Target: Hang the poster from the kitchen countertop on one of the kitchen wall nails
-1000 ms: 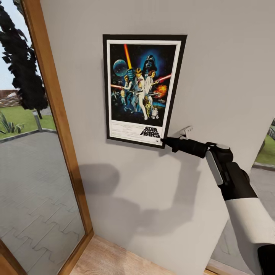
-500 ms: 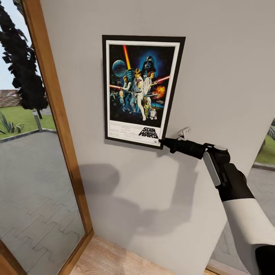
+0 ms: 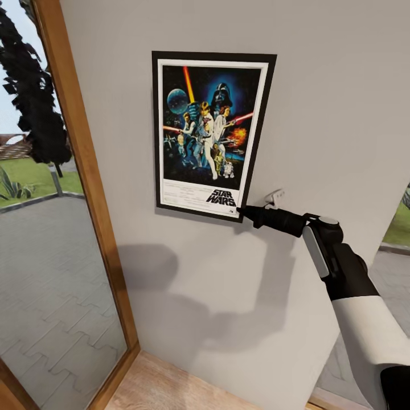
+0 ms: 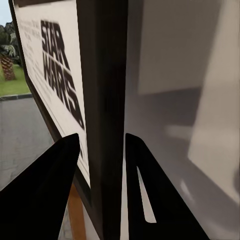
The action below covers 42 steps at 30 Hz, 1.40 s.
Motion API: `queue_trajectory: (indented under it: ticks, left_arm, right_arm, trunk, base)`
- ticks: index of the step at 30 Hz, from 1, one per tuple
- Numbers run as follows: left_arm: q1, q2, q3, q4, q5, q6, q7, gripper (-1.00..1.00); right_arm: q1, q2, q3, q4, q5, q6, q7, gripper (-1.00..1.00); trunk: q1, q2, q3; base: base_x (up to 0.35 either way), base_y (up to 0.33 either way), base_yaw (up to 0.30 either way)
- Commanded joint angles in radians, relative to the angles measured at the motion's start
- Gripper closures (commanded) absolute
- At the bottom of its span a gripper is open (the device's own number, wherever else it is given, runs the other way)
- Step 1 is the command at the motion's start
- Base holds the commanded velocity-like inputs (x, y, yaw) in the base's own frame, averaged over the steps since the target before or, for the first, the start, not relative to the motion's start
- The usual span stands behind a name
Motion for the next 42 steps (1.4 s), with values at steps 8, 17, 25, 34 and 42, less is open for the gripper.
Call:
queue_trajectory:
  ticks: [8,17,25,34,42]
  left_arm:
    - [0.000,-0.011,0.007,-0.009,-0.011,-0.017,-0.004,-1.00]
    - [0.000,-0.015,0.007,-0.009,-0.011,-0.016,-0.003,-1.00]
    - [0.000,-0.015,0.007,-0.009,-0.011,-0.016,-0.003,-1.00]
    - [0.000,-0.015,0.007,-0.008,-0.010,-0.015,-0.003,-1.00]
    - [0.000,-0.015,0.007,-0.005,-0.010,-0.012,-0.002,-1.00]
  right_arm:
    - [0.011,0.001,0.013,-0.013,-0.017,0.017,-0.015,1.00]
    - [0.062,0.001,0.011,-0.064,-0.042,0.054,-0.082,1.00]
    - [0.076,0.001,0.011,-0.110,-0.055,0.089,-0.141,1.00]
    - [0.070,0.001,0.009,-0.121,-0.046,0.118,-0.138,1.00]
    - [0.037,0.001,0.002,-0.086,-0.004,0.142,-0.107,1.00]
  trunk:
    - [0.000,-0.001,0.000]
    - [0.000,-0.001,0.000]
    - [0.000,-0.001,0.000]
    - [0.000,-0.001,0.000]
    - [0.000,-0.001,0.000]
  base:
    - [0.007,0.008,0.000]
    - [0.000,0.000,0.000]
    - [0.000,0.000,0.000]
    - [0.000,0.000,0.000]
    - [0.000,0.000,0.000]
